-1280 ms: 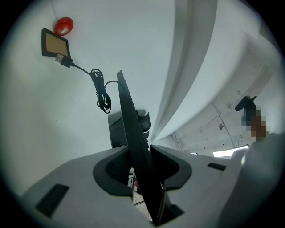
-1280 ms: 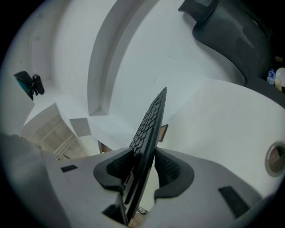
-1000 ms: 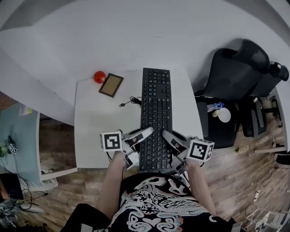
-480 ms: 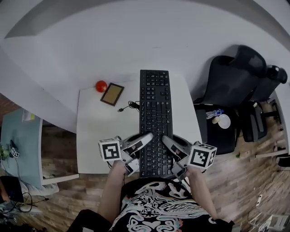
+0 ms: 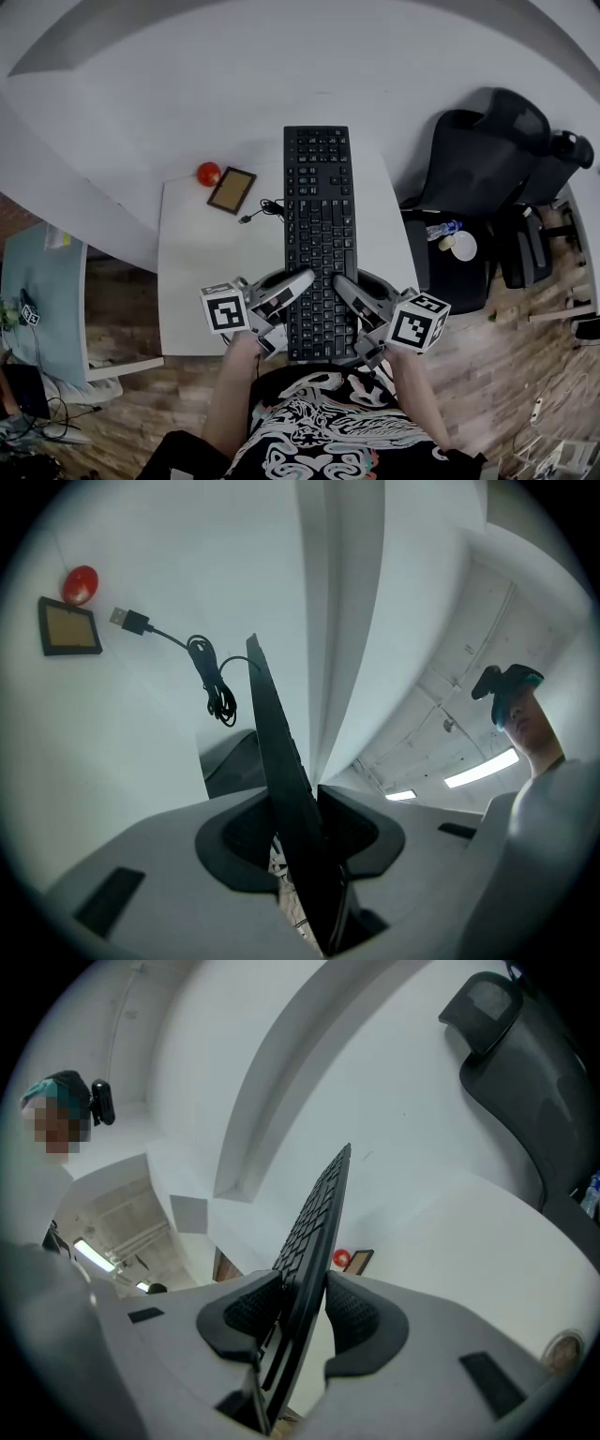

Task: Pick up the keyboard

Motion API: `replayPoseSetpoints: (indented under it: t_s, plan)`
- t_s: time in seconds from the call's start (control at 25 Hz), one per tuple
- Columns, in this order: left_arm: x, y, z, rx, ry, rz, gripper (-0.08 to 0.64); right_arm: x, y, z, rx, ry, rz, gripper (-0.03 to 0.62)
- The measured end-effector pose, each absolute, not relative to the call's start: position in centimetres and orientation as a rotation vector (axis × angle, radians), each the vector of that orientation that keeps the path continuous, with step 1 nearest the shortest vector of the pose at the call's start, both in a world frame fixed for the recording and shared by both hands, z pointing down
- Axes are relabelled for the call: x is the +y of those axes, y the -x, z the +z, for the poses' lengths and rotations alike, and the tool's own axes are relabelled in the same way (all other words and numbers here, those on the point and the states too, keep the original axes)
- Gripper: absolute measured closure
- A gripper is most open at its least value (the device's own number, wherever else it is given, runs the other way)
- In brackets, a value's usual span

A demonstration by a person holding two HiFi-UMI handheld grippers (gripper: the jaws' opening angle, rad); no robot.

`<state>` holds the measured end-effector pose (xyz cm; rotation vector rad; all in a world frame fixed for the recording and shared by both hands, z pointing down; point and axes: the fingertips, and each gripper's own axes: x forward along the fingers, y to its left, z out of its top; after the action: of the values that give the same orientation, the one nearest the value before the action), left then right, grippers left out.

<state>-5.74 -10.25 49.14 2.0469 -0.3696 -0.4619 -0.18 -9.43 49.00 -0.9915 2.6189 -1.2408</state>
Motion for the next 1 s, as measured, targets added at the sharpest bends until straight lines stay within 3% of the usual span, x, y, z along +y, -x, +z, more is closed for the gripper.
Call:
replayPoseSetpoints:
  t_s: [1.0]
  plan:
    - [-10.42, 5.73, 49.24, -0.366, -2.031, -0.425, 0.433, -9.57, 0.26, 49.05, 2.59, 0.977, -1.278, 0.431]
